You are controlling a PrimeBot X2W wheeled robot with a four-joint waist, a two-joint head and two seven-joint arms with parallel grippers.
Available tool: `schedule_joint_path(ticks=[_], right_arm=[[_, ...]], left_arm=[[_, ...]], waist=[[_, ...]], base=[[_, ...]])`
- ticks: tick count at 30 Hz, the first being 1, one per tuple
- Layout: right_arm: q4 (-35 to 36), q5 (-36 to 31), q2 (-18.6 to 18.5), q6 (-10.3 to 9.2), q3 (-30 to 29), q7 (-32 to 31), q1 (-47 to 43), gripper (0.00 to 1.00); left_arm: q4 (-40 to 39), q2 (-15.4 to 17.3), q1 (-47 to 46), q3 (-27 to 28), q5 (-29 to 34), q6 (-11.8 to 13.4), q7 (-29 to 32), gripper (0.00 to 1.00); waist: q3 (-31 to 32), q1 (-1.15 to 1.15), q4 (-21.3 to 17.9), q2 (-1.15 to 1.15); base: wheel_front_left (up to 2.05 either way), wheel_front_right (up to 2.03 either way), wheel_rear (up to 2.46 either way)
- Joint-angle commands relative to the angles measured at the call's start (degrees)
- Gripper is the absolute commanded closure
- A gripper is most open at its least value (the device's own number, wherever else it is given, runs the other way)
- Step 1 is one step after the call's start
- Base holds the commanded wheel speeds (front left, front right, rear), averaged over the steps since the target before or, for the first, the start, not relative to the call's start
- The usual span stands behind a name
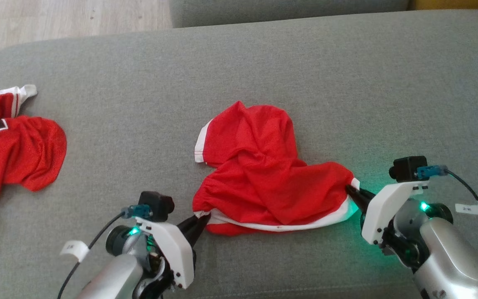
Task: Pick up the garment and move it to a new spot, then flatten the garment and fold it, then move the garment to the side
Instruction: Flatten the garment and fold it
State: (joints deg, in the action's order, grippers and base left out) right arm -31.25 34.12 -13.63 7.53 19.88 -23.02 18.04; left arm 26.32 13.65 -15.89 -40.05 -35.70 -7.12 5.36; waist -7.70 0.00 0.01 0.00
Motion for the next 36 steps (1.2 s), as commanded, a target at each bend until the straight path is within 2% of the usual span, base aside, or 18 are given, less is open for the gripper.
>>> schedule_joint_path(ticks=[1, 8, 12, 16, 20, 23, 29, 32, 36], right_arm=[[1.63, 0.90, -0.61, -0.04, 1.41, 1.64, 0.24, 1.00], [5.99, 7.97, -0.70, -0.04, 1.67, 4.48, -0.66, 1.00], [12.89, 16.88, -1.82, -0.04, 0.12, 5.67, -0.13, 1.00], [17.29, 23.69, -3.75, -0.04, -1.40, 5.05, 3.73, 1.00], [18.85, 27.41, -5.42, -0.04, -3.01, 5.27, 13.10, 1.00], [17.14, 28.86, -5.13, -0.04, -4.41, 7.15, 22.64, 1.00], [6.54, 30.25, -3.62, -0.04, -6.27, 9.97, 43.64, 1.00], [2.17, 29.79, -3.01, -0.04, -5.86, 11.79, 53.89, 1.00], [-1.56, 29.15, -2.44, -0.04, -5.25, 15.85, 64.98, 1.00]], left_arm=[[-1.31, 1.32, -2.79, 1.58, -1.03, -0.34, -0.91, 1.00], [-3.92, 3.30, -2.57, 1.64, -2.05, -0.35, -2.01, 1.00], [-9.12, 5.93, -4.71, 1.95, -2.22, -0.35, -0.47, 1.00], [-13.95, 9.67, -11.71, 2.72, -2.29, -0.36, 3.96, 1.00], [-14.34, 11.16, -23.70, 3.46, -3.74, -0.36, 9.08, 1.00], [-10.62, 10.10, -34.27, 2.26, -4.15, -0.36, 11.77, 1.00], [1.07, 5.93, -55.37, 0.78, -9.40, -0.36, 14.35, 1.00], [7.57, 4.18, -64.77, 2.52, -11.70, -0.36, 13.82, 1.00], [14.90, 2.26, -75.05, 5.40, -12.74, -0.36, 9.97, 1.00]], waist=[[0.32, 0.00, -0.02, 0.00], [1.51, 0.00, -0.05, 0.00], [1.07, 0.00, 0.00, 0.00], [-1.57, 0.00, 0.32, 0.00], [-6.96, 0.00, 0.76, 0.00], [-11.57, 0.00, 1.14, 0.00], [-18.59, 0.00, 1.93, 0.00], [-20.78, 0.00, 1.76, 0.00], [-21.94, 0.00, 1.24, 0.00]], base=[[0.00, 0.00, 0.00], [0.00, 0.00, 0.00], [0.00, 0.00, 0.00], [0.00, 0.00, 0.00], [0.00, 0.00, 0.00], [0.00, 0.00, 0.00], [0.00, 0.00, 0.00], [0.00, 0.00, 0.00], [0.00, 0.00, 0.00]])
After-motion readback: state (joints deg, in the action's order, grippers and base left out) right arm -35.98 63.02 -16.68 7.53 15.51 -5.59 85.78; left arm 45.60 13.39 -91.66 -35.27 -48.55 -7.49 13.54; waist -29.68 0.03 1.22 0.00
